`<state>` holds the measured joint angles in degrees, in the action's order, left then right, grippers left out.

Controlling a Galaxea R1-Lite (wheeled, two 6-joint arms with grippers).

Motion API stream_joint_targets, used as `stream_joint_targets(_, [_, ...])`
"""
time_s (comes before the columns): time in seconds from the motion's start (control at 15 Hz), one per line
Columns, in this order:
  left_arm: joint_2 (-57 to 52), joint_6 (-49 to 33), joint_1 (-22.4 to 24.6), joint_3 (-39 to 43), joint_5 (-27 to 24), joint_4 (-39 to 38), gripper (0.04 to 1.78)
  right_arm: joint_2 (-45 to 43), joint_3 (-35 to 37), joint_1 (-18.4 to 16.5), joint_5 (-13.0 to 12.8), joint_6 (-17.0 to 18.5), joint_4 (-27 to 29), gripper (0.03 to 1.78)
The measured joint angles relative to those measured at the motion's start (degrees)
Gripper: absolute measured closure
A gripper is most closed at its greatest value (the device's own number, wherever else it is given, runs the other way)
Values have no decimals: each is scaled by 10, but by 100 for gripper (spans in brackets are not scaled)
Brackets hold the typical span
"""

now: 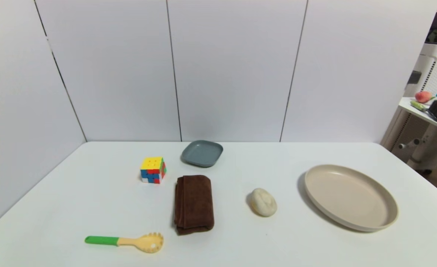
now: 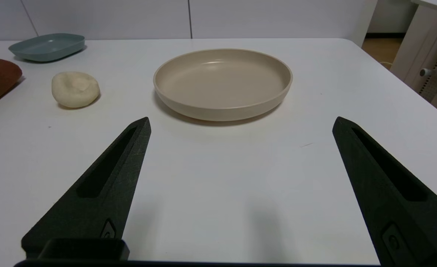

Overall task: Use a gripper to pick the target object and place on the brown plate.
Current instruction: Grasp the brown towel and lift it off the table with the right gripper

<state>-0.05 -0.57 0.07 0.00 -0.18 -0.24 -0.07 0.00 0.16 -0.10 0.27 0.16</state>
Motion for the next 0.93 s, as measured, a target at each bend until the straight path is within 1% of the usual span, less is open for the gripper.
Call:
stream_joint_targets(0.2, [0, 0, 0, 0, 0, 0, 13, 1, -1, 0, 2, -6, -3, 12])
stream_joint_targets(0.27, [0, 0, 0, 0, 0, 0, 13, 9, -13, 0, 3, -7, -6, 12])
stream_joint_targets(0.4, [0, -1, 0, 0, 0, 0, 13, 58, -65, 2, 7, -12, -8, 12])
stream_joint_targets(0.53, [0, -1, 0, 0, 0, 0, 13, 150, -151, 11, 22, -26, -2, 12])
stream_joint_targets(0.6, [0, -1, 0, 0, 0, 0, 13, 207, -203, 20, 36, -36, 4, 12])
stream_joint_targets(0.67, [0, -1, 0, 0, 0, 0, 13, 273, -266, 36, 56, -44, 12, 12])
stream_joint_targets(0.8, [0, -1, 0, 0, 0, 0, 13, 397, -397, 77, 95, -56, 45, 12])
stream_joint_targets(0.93, [0, -1, 0, 0, 0, 0, 13, 525, -531, 141, 124, -62, 103, 12])
